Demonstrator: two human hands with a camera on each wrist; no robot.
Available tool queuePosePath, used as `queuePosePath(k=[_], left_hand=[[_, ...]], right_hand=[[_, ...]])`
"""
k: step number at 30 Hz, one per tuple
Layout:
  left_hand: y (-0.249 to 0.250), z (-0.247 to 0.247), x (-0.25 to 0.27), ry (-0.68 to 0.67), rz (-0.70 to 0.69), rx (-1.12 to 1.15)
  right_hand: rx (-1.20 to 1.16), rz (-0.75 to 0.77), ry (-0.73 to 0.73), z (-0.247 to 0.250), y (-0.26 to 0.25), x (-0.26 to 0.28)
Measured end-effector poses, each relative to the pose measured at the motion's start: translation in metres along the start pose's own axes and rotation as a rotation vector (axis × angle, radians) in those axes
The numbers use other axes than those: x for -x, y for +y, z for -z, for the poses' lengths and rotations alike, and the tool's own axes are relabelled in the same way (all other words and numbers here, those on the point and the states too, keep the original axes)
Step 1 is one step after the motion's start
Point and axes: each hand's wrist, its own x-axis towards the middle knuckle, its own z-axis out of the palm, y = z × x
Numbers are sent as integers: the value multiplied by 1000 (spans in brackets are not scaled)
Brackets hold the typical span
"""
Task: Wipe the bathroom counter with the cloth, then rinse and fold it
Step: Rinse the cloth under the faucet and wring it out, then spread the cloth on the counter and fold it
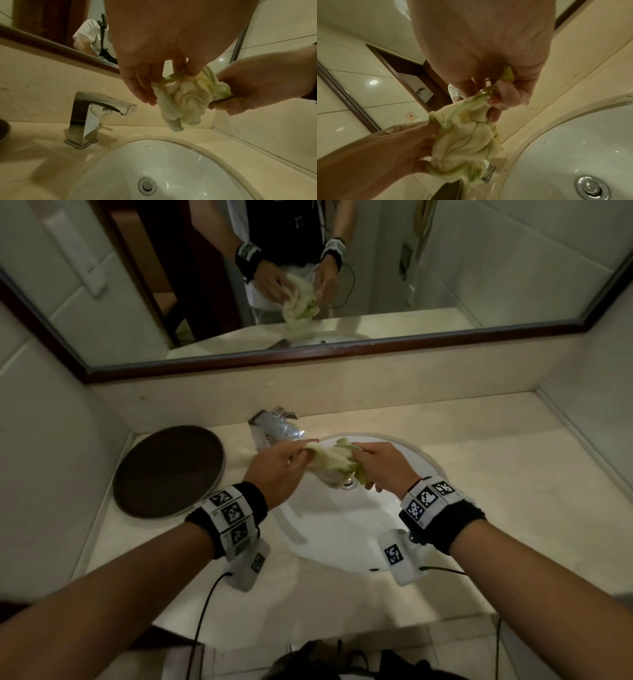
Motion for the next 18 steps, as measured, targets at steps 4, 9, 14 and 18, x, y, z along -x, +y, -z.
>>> queuePosePath(k=[4,9,14,18], left_hand=[[-10,11,25,31,58,-53],[-19,38,53,64,116,-158],[-24,65,69,-2,83,-210],[-36,96,69,11,50,-221]], right_hand=[[-14,3,-34,-9,0,10],[-27,104,-214,-28,-16,19],[-1,298,-402,-55,-54,28],[87,479,-438,-83,-85,30]])
